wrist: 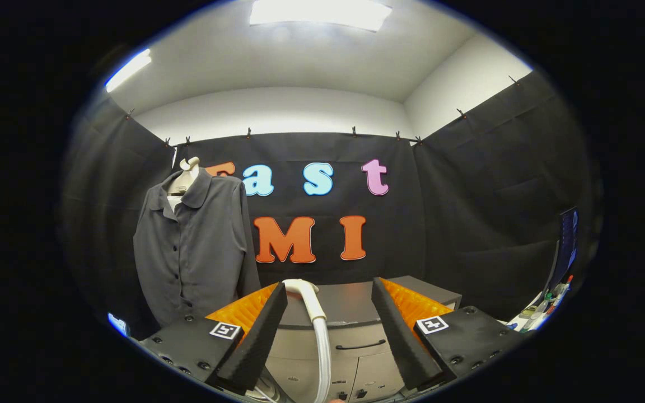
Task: Iron the clothes twice with a garment steamer, once on the left side and once on the right side.
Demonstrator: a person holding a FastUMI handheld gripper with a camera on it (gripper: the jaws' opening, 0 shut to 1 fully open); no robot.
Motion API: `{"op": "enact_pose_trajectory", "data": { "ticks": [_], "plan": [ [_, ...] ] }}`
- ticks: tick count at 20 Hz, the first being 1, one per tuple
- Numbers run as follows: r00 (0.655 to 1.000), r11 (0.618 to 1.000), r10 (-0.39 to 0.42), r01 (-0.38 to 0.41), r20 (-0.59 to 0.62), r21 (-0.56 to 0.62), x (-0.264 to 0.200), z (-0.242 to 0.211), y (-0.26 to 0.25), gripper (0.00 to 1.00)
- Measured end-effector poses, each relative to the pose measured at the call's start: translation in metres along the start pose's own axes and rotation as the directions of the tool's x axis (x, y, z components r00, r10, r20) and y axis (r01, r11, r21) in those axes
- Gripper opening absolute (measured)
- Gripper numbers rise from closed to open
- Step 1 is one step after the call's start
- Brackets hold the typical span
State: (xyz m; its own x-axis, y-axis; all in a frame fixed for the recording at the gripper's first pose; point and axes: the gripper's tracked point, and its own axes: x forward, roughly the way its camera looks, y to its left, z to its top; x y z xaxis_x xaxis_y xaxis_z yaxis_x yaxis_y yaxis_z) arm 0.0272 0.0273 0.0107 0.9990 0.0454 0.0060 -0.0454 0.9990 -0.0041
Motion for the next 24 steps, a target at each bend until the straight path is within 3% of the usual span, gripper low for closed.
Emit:
{"op": "enact_pose_trajectory", "data": {
  "ticks": [7, 10, 13, 15, 19, 24],
  "plan": [
    [0.988, 0.990, 0.121, -0.127, -0.095, -0.055, 0.072, -0.014, 0.027, 0.98],
    [0.970, 0.979, 0.194, -0.201, -0.143, -0.034, 0.116, -0.023, 0.038, 0.98],
    [0.956, 0.974, 0.214, -0.224, -0.200, -0.024, 0.169, -0.039, 0.030, 0.98],
    [0.931, 0.966, 0.248, -0.260, -0.268, -0.009, 0.202, -0.062, 0.032, 0.98],
    [0.839, 0.939, 0.319, -0.342, -0.441, 0.029, 0.242, -0.123, 0.044, 0.98],
    [0.774, 0.944, 0.282, -0.330, -0.567, 0.019, 0.279, -0.176, 0.041, 0.98]
  ]
}}
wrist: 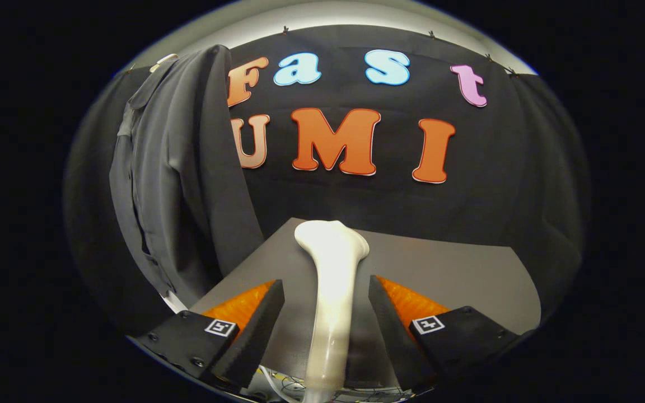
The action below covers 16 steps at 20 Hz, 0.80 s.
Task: Iron the clothes twice with a garment steamer, once on the left side and once on the right side.
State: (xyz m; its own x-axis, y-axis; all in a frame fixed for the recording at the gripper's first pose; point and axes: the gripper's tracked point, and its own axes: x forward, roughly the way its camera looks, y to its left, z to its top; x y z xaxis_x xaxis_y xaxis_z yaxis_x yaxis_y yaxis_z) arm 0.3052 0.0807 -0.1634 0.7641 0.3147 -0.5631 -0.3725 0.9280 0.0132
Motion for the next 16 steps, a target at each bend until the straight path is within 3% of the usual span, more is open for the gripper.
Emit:
{"op": "enact_pose_trajectory", "data": {
  "ticks": [5, 11, 14, 16],
  "plan": [
    [0.997, 1.000, 0.028, -0.027, -0.069, 0.015, 0.021, -0.015, -0.002, 0.98],
    [0.988, 0.996, 0.085, -0.080, -0.126, 0.042, 0.035, -0.030, 0.002, 0.89],
    [0.988, 0.993, 0.110, -0.106, -0.105, 0.042, 0.031, -0.036, 0.005, 0.79],
    [0.986, 0.985, 0.155, -0.150, -0.063, 0.084, 0.026, -0.032, 0.011, 0.65]
  ]
}}
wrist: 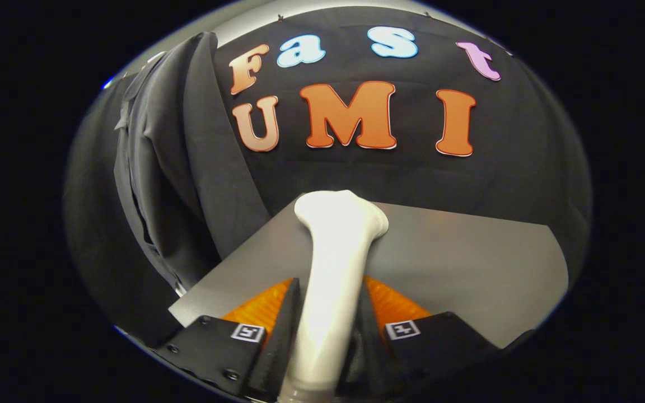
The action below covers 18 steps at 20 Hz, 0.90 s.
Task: Iron the clothes twice with a garment steamer, once on the left side and once on the right side.
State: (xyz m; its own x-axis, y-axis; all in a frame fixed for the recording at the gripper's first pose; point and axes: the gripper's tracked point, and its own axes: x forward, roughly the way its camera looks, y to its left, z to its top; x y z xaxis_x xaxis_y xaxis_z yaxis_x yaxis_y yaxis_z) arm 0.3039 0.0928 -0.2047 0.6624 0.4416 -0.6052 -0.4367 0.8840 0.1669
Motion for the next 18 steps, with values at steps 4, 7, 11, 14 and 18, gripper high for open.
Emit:
{"op": "enact_pose_trajectory", "data": {
  "ticks": [4, 7, 11, 14, 18],
  "plan": [
    [1.000, 1.000, -0.008, 0.008, 0.012, -0.004, -0.009, -0.006, 0.007, 0.52],
    [0.998, 1.000, -0.013, 0.012, 0.063, 0.017, -0.022, -0.003, 0.012, 0.47],
    [0.982, 0.999, -0.021, 0.016, 0.189, 0.028, -0.042, 0.009, 0.010, 0.46],
    [0.974, 0.998, -0.021, 0.006, 0.225, 0.066, -0.060, 0.005, 0.008, 0.46],
    [0.944, 0.998, -0.049, 0.037, 0.326, 0.041, -0.095, 0.008, 0.006, 0.46]
  ]
}}
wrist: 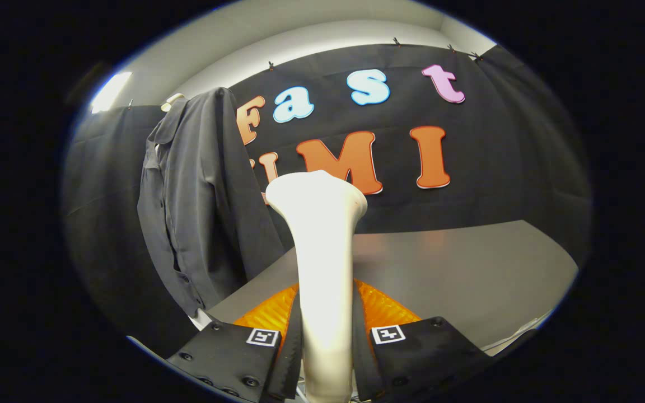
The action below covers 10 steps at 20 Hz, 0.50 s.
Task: Iron the clothes twice with a garment steamer, once on the left side and once on the right side.
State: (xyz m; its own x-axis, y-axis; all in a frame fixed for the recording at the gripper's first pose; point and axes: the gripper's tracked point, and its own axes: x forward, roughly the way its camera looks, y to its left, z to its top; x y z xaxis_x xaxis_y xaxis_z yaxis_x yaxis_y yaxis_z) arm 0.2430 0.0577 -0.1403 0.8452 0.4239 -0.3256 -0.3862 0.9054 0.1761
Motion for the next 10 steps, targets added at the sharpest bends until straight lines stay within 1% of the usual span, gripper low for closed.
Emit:
{"op": "enact_pose_trajectory", "data": {
  "ticks": [4, 7, 10],
  "plan": [
    [0.995, 1.000, -0.002, 0.002, 0.102, -0.001, -0.046, 0.018, 0.019, 0.46],
    [0.986, 0.998, -0.054, 0.059, 0.160, -0.027, -0.070, 0.027, 0.031, 0.46],
    [0.980, 0.997, -0.077, 0.081, 0.185, -0.011, -0.082, 0.029, 0.057, 0.46]
  ]
}}
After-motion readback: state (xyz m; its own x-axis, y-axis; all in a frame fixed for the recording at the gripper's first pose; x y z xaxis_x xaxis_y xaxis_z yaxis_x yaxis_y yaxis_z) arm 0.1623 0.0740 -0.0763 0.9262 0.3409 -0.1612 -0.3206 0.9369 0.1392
